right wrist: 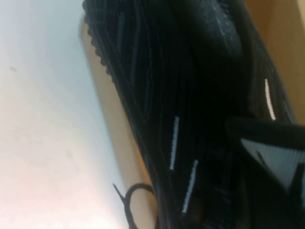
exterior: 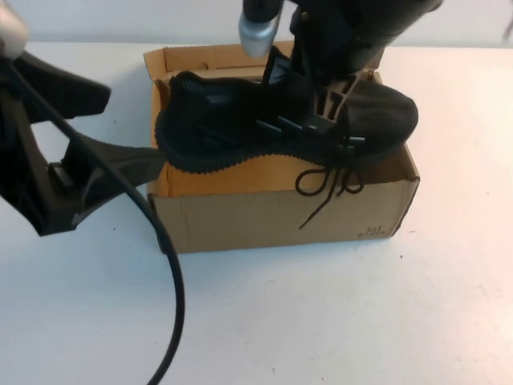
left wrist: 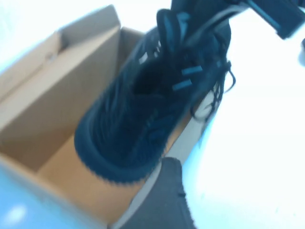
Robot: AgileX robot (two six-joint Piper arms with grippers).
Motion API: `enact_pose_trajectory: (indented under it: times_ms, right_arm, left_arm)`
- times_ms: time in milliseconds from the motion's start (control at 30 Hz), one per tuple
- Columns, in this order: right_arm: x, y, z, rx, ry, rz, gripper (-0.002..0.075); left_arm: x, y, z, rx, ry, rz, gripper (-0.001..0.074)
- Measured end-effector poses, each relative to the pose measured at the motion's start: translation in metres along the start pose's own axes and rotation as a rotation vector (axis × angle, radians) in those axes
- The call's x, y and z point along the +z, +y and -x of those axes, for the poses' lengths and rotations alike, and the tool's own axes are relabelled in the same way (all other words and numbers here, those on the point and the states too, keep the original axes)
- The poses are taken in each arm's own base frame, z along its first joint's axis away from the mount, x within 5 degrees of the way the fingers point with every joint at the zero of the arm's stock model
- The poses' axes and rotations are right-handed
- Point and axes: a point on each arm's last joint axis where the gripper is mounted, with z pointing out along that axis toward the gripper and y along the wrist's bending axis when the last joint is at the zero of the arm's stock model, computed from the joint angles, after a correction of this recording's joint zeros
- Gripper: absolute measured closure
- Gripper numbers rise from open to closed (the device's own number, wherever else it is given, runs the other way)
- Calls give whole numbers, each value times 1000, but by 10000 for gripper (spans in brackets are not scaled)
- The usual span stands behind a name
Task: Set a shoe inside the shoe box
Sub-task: Place the shoe in the shoe box
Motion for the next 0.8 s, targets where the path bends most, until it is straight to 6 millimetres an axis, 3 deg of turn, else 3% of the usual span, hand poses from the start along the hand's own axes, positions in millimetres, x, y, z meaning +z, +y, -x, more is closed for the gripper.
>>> enact_pose_trajectory:
  times_ms: [267,467,800]
  right_arm:
    - [55,-25,11,-54,33,-16,707]
    - [81,-41,10,-43,33,-27,707]
    - [83,-66,6,-16,-45,-149,707]
  left_arm:
    - [-1,5,-11,-61,117,56,136]
    - [-1,5,-11,-72,125,63,136]
    - [-2,5,-12,-74,126,65,136]
